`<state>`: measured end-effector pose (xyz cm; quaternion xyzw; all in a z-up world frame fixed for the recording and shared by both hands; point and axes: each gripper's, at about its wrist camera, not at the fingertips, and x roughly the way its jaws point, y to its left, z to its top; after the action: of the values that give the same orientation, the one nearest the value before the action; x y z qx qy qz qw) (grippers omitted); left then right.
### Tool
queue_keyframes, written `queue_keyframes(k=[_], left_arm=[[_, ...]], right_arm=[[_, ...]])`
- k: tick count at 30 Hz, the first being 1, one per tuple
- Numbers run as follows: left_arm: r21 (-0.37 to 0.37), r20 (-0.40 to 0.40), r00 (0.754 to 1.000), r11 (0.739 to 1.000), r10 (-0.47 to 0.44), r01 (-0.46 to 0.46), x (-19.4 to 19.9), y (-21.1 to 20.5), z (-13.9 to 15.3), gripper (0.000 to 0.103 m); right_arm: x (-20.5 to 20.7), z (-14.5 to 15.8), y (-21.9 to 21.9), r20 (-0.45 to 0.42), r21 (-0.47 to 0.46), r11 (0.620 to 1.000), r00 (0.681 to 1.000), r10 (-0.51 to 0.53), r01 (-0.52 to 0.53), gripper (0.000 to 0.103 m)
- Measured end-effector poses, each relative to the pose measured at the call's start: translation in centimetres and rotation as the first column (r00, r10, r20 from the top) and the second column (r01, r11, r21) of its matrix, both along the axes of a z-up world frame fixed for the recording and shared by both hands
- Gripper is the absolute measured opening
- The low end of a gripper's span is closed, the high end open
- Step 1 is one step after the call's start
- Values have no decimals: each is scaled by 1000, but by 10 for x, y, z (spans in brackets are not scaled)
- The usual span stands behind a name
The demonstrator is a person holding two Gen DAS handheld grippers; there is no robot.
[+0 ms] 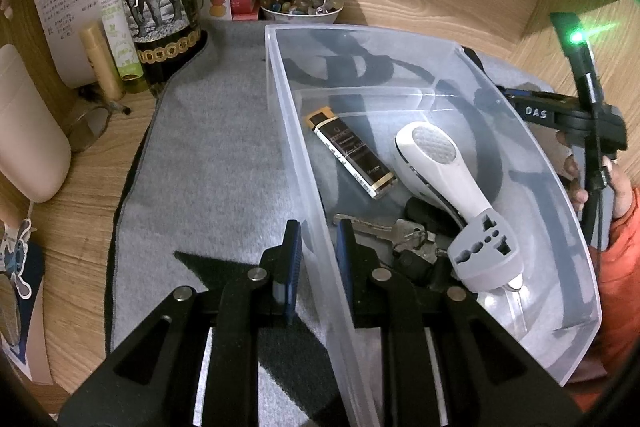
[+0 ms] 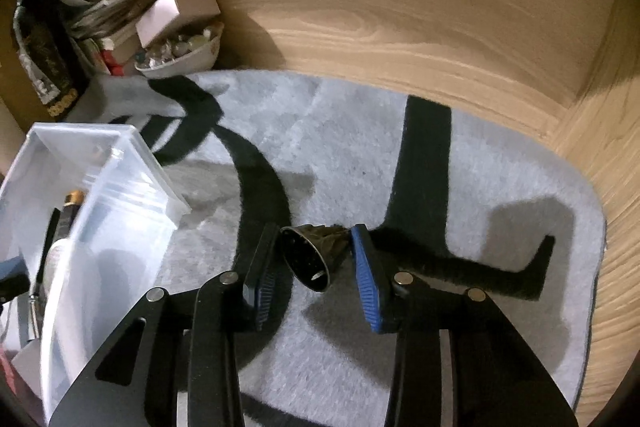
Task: Organize rigid objects
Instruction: 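Grasp the black round connector with the right gripper, then lower the black connector into the clear box and release it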
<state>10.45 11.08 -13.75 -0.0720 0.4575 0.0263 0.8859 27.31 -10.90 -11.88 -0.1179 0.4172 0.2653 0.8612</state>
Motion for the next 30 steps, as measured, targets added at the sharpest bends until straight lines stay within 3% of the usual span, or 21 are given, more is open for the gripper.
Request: queue_keyframes(k=[10,20,30], left_arm=[[-6,1,1000,1000,11,-11,0,2,2,16],[-8,1,1000,1000,13,-13,0,1,1,16],[-8,2,1000,1000,13,-13,1,1,2,16]], right_arm=[[-33,44,3,98,76,994,993,73,-81,33],[-74,82,30,204,138,965,960,192,-222,33],[-116,81,61,222,135,923,919,326,-361,33]])
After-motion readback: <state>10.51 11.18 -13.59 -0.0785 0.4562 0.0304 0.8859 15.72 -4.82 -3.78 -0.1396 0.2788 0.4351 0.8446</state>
